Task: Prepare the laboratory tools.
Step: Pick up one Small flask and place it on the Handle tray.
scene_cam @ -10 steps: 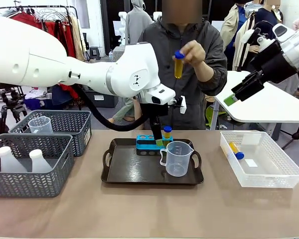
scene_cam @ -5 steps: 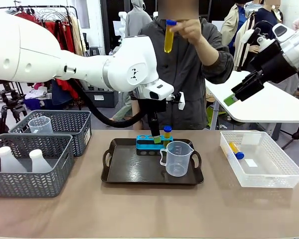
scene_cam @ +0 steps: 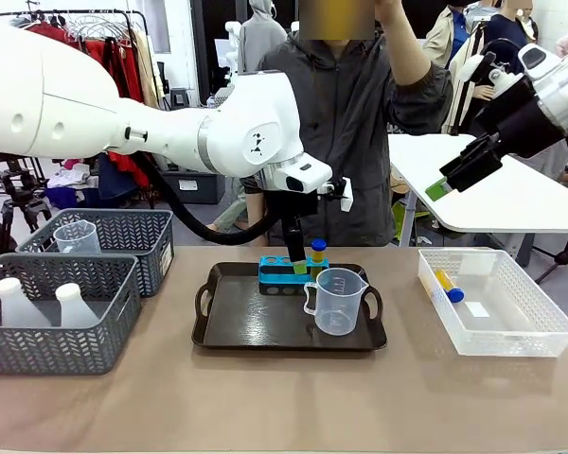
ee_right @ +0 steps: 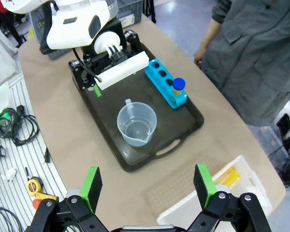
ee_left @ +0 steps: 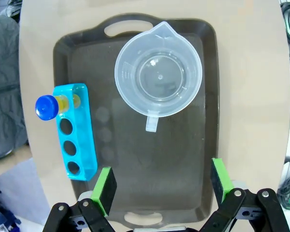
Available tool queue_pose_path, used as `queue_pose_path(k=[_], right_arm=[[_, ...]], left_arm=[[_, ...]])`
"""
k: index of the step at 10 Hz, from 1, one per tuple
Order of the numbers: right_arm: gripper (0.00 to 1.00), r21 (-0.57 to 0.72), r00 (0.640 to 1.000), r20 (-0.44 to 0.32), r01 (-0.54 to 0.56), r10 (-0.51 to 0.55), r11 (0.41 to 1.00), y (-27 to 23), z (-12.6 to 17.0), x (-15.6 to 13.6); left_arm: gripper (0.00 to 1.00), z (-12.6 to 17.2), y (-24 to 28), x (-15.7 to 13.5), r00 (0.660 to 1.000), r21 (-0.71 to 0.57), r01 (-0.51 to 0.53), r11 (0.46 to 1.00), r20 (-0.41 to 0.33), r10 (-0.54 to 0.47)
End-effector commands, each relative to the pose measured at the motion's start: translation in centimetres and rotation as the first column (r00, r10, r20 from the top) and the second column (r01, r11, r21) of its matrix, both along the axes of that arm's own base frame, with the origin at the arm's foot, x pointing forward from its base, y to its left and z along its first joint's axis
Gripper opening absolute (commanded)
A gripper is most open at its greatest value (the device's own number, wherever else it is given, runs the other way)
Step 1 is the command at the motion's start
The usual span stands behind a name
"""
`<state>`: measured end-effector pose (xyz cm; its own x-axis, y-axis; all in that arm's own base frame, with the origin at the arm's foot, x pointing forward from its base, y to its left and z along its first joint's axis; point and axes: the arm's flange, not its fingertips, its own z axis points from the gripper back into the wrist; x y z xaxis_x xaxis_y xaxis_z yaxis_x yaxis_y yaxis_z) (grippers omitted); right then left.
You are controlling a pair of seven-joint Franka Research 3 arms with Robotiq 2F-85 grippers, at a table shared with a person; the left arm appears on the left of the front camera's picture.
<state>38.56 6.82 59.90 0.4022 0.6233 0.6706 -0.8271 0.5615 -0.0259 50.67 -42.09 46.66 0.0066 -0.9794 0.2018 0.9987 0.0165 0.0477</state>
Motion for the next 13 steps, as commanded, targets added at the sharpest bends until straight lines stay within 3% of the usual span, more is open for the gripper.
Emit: queue_pose_path(k=[1,3,7,10,13], right_arm=[[1.00,0.032,1.000,0.006,-0.021,0.021,0.999,-0.1,-0.2,0.0],[1.00,0.032,1.000,0.006,-0.021,0.021,0.999,-0.1,-0.2,0.0],[1.00,0.032,1.000,0.006,-0.021,0.021,0.999,-0.1,-0.2,0.0],[1.00,0.032,1.000,0.006,-0.021,0.021,0.999,-0.1,-0.2,0.0],[1.00,0.032,1.000,0.006,-0.021,0.021,0.999,-0.1,-0.2,0.0]], left_arm=[[1.00,2.1,2.1,1.2,1.000,-0.052,-0.030,0.998,0.000,0.030],[1.00,6.8,4.4,0.4,0.998,-0.098,-0.058,0.993,0.005,0.059],[1.00,12.9,9.9,-2.1,0.987,-0.084,-0.144,0.986,0.066,0.150],[1.00,15.8,15.3,-3.3,0.958,-0.115,-0.256,0.960,0.106,0.268],[1.00,16.7,20.2,-4.6,0.903,-0.124,-0.390,0.912,0.140,0.406]])
